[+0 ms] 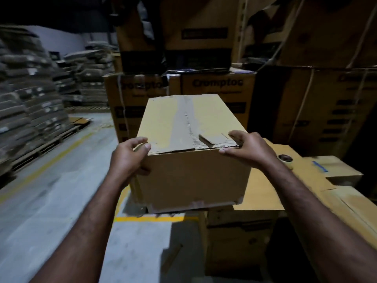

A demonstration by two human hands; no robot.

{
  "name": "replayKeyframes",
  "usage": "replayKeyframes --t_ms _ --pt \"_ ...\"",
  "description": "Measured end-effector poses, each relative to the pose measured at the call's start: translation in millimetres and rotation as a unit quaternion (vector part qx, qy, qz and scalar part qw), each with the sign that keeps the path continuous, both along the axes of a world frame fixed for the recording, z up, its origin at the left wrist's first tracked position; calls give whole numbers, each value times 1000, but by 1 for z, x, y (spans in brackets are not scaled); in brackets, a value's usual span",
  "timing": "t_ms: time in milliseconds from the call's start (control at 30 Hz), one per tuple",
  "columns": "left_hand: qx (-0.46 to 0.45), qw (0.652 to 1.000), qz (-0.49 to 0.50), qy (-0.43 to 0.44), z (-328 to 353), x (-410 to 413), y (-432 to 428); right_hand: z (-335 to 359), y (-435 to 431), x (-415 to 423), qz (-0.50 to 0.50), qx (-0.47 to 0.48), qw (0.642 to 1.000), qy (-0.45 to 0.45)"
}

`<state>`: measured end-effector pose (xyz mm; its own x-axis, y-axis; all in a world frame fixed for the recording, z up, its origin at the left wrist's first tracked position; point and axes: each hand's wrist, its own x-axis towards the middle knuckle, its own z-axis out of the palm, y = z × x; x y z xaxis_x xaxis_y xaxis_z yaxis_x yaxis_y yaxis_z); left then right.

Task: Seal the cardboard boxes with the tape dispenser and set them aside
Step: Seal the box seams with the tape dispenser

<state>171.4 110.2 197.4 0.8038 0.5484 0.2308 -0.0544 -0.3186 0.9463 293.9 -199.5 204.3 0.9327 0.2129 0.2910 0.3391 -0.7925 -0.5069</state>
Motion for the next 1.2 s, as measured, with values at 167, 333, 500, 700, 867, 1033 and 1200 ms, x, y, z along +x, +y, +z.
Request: replayKeyframes --t_ms 167,333,500,700,867,1033,1200 --pt "16 998 -60 23 -13 104 -60 -13 -72 73 -49 -4 999 17" --pt "24 997 -62 44 -28 190 -102 -35 -111 150 -51 -2 998 43" --pt "47 994 -54 86 -47 243 -123 -63 -130 214 -39 1 994 99" --pt "329 902 -77 269 -30 284 -119 -74 -129 254 -35 -2 992 125" --pt "453 839 -213 213 -3 327 -159 -64 -137 259 -20 25 984 176" --pt "491 771 -372 162 -14 375 -209 -51 -154 249 -39 138 968 207" --pt "530 713 -427 170 -23 402 -231 -70 -171 245 -130 310 923 188"
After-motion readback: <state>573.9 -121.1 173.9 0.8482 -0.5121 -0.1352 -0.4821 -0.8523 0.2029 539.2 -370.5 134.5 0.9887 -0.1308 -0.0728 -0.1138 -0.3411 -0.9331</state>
